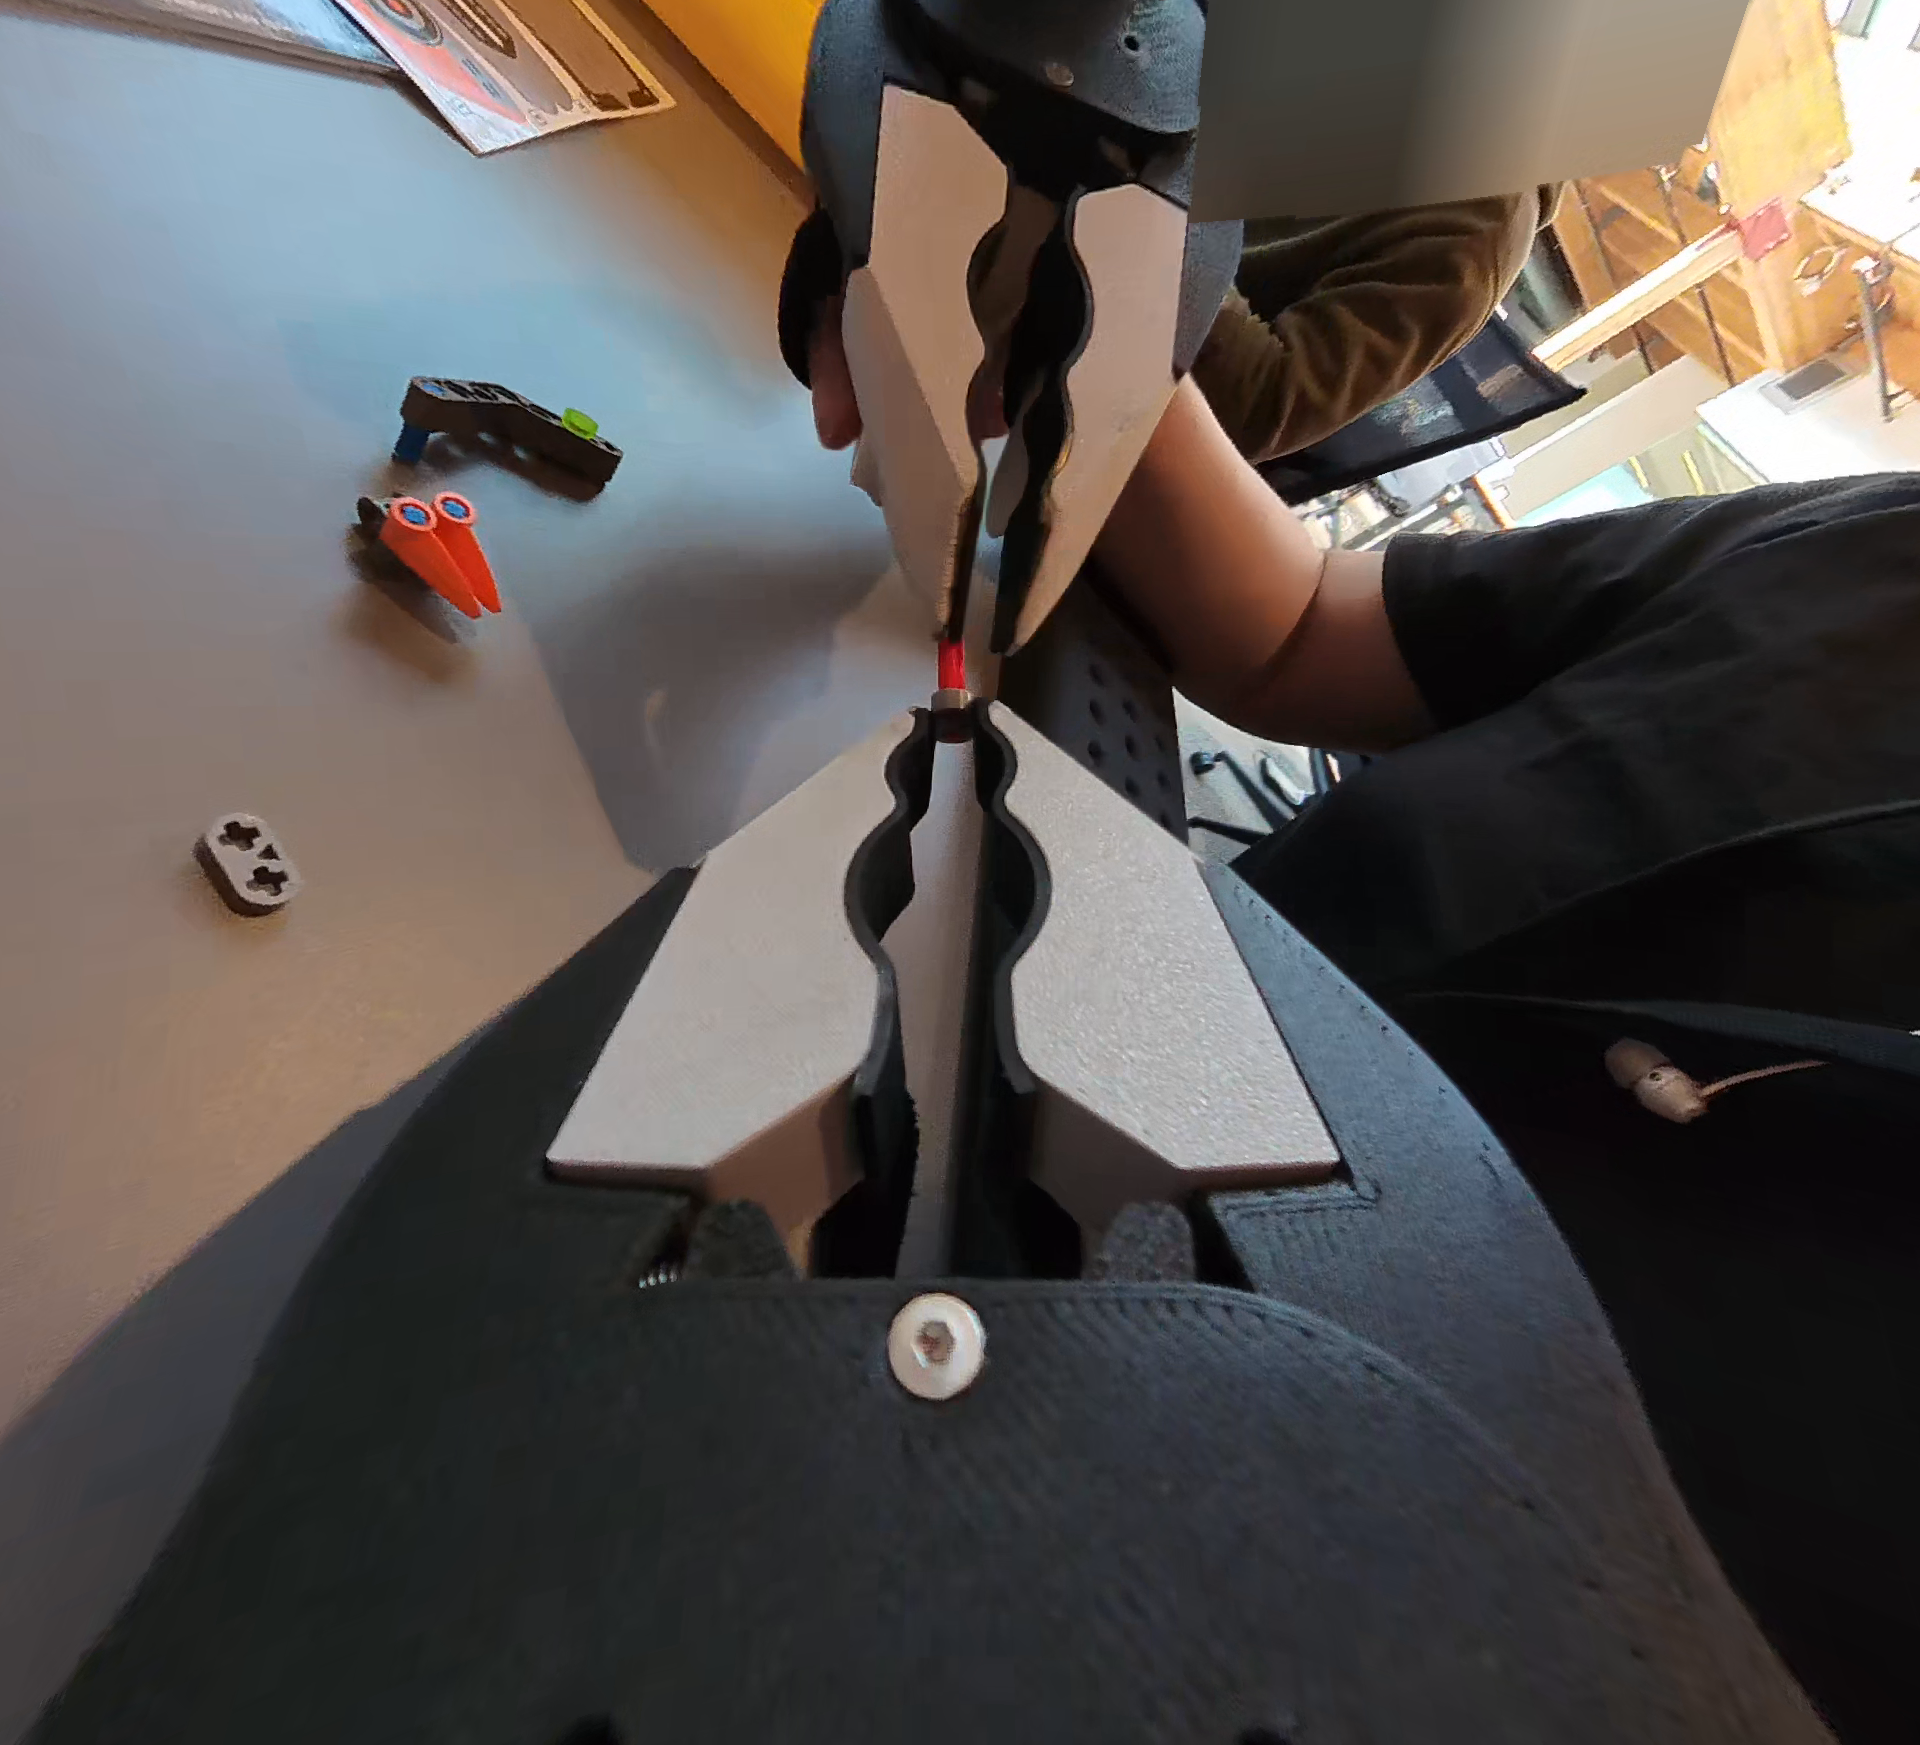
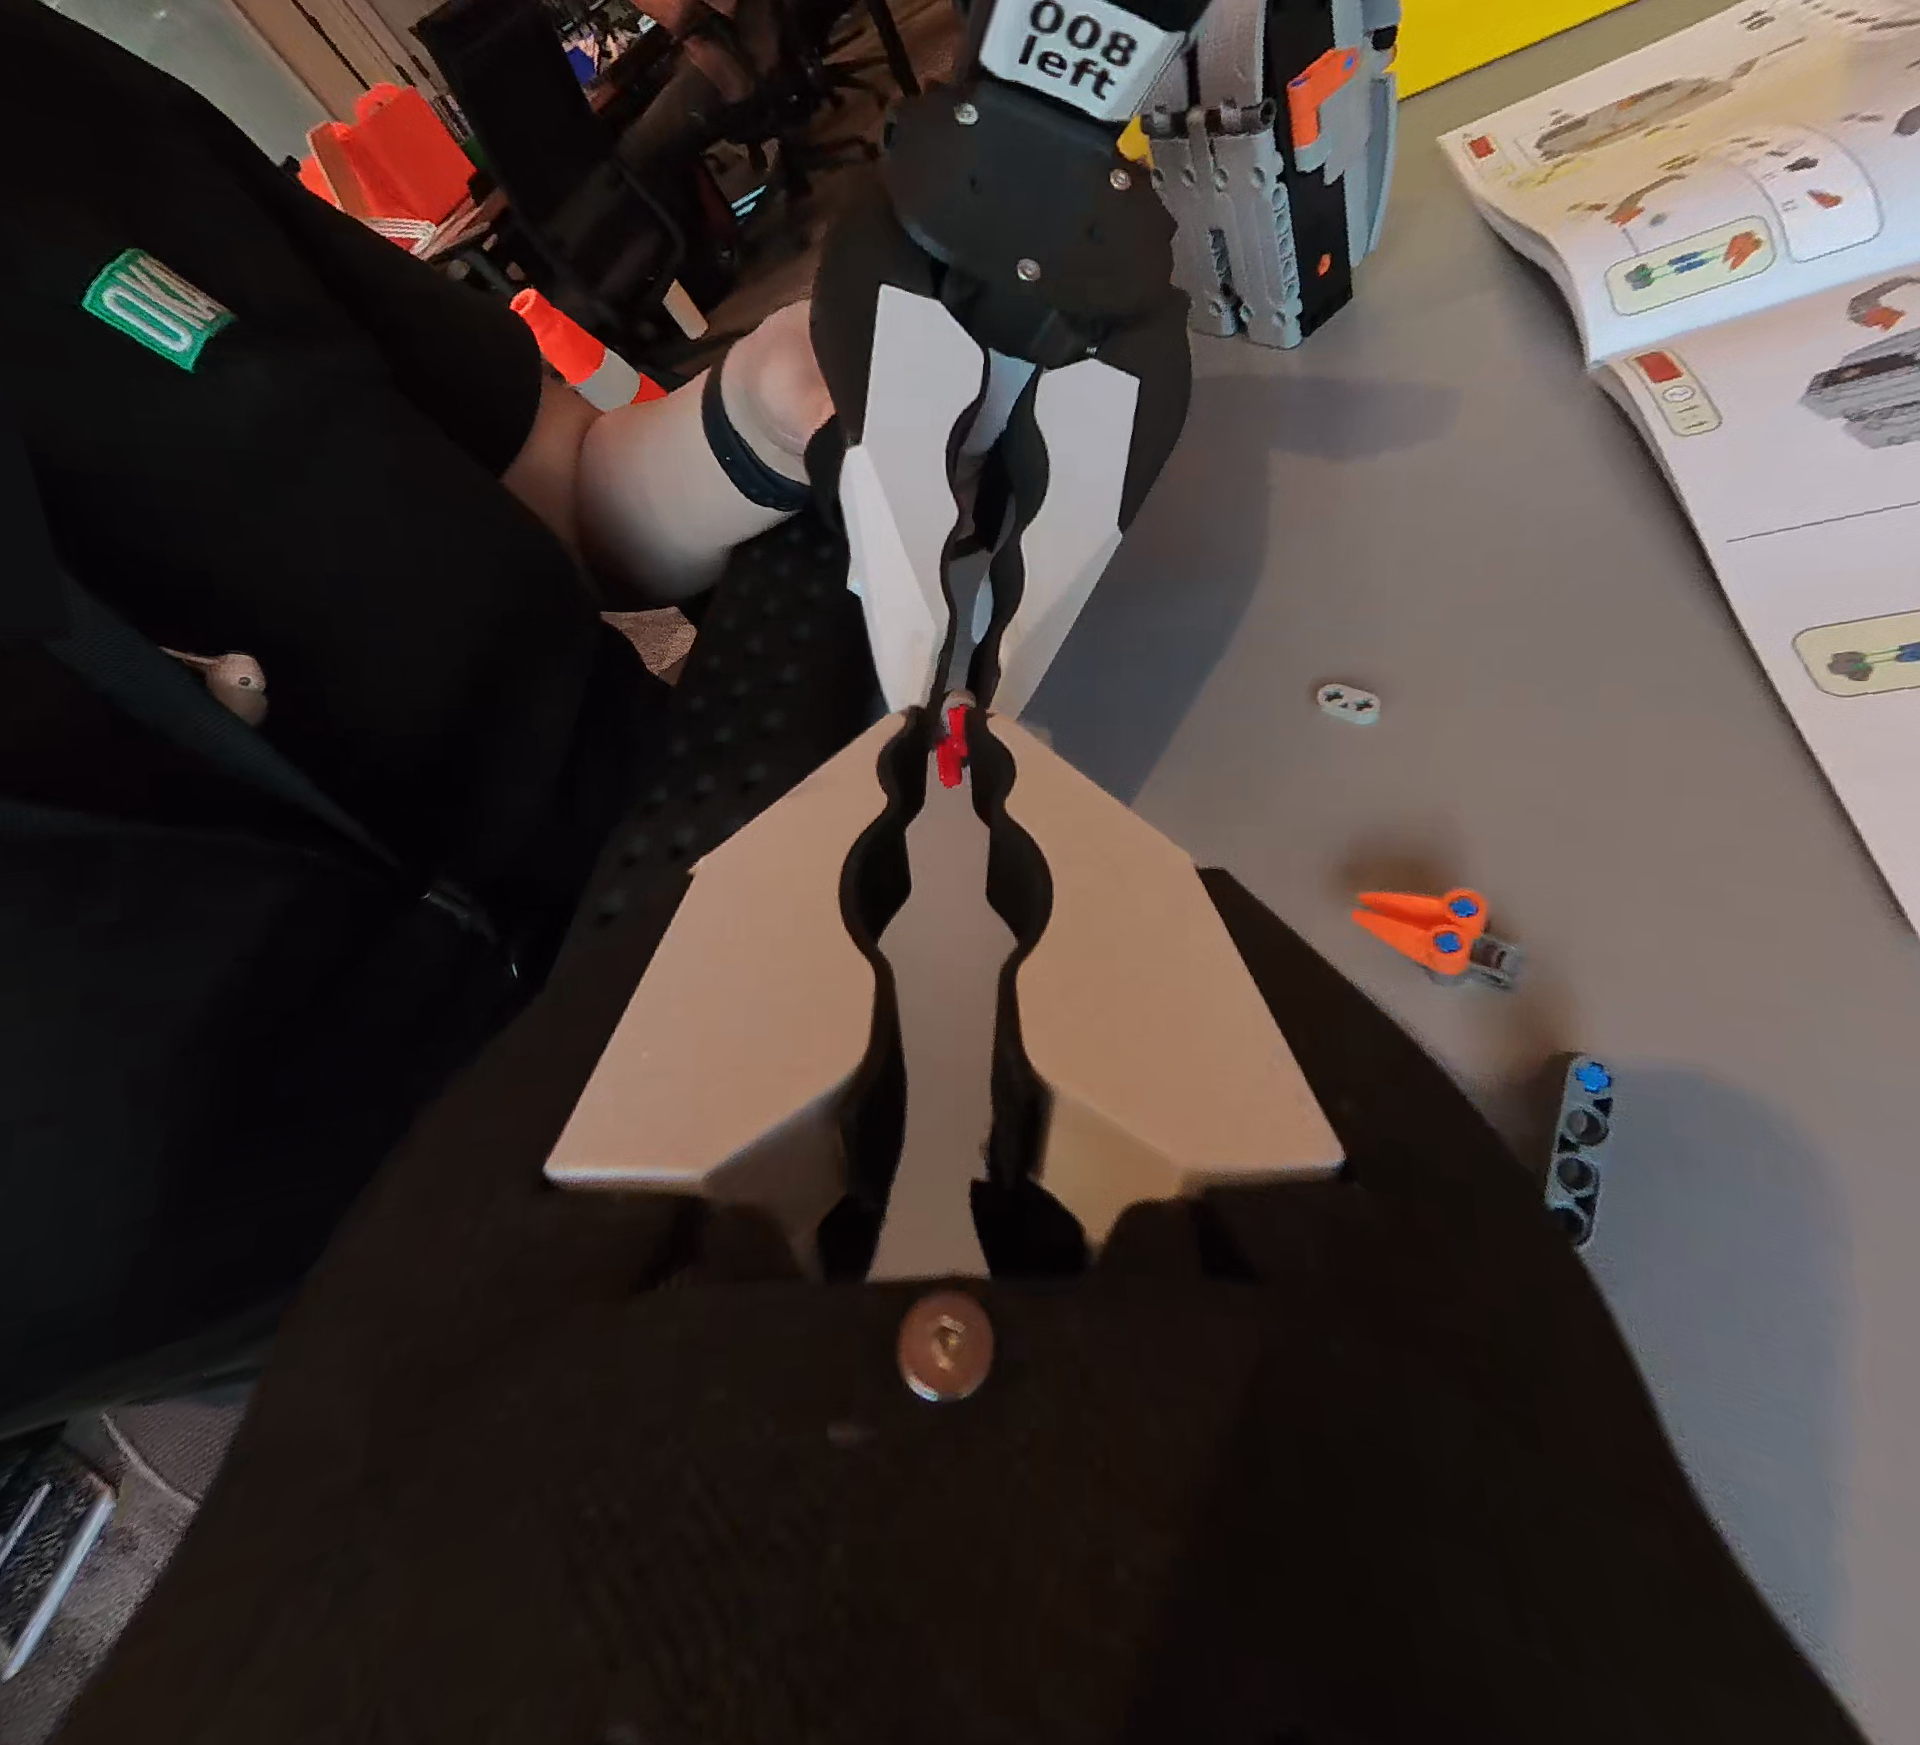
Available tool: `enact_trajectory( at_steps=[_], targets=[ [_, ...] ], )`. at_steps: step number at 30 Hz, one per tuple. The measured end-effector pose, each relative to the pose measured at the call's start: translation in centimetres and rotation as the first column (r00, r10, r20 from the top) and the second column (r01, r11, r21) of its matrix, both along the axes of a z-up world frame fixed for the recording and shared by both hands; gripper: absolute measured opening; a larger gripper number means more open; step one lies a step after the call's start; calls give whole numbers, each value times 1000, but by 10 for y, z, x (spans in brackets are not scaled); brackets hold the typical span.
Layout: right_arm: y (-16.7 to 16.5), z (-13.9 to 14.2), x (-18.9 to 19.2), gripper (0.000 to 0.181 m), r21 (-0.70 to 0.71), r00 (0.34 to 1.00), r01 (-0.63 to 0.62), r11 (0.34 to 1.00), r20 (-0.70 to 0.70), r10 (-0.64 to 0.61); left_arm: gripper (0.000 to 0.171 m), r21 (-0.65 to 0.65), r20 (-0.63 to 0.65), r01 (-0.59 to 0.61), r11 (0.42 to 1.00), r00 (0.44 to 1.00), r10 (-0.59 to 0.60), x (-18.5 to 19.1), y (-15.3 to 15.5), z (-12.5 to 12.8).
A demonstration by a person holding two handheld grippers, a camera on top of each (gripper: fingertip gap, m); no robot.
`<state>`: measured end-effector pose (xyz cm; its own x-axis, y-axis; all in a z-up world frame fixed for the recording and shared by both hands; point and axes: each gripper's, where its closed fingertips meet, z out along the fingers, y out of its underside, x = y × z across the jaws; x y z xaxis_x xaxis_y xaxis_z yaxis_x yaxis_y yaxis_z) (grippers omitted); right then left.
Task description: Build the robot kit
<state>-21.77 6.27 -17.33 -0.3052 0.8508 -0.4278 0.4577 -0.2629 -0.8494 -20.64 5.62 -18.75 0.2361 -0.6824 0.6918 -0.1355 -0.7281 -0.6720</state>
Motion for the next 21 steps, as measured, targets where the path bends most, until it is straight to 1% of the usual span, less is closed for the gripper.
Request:
enact_trajectory(
  at_steps=[3,4,6,8,11,13,14,16,18,20,21],
  targets=[
    [0,-1,1,4,-2,1000,-7,1000,1,7,5,13,-6,21,1000,1000,-21,3,-4,0],
    [3,-2,0,11,6,1000,9,1000,4,-9,5,14,2,27,1000,1000,-27,3,-5,2],
    [4,0,0,14,6,1000,15,1000,-5,-15,5,15,-10,22,1000,1000,-22,3,-4,0],
    [0,1,2,11,-19,1000,-12,1000,-5,12,5,13,-6,22,1000,1000,-22,3,-4,0],
    [-1,-2,1,10,-23,1000,-18,1000,4,18,5,11,12,25,1000,1000,-25,3,-5,3],
    [-5,-1,2,4,-40,999,-40,998,5,40,5,14,10,26,1000,1000,-26,3,-5,3],
    [-5,0,2,4,-38,999,-41,998,2,41,5,15,13,30,999,999,-30,3,-6,4],
    [-4,6,2,4,-37,999,-37,999,-30,35,5,20,43,25,999,999,-26,3,-5,9],
    [-2,19,2,4,-73,996,-30,997,-89,24,6,31,113,12,999,993,-16,2,-4,22],
    [2,32,3,3,-116,988,-20,993,-152,3,17,50,180,-25,998,983,15,-2,1,36],
    [4,36,4,4,-130,985,-17,991,-175,-6,19,70,198,-48,996,980,33,-5,4,40]
  ],
)
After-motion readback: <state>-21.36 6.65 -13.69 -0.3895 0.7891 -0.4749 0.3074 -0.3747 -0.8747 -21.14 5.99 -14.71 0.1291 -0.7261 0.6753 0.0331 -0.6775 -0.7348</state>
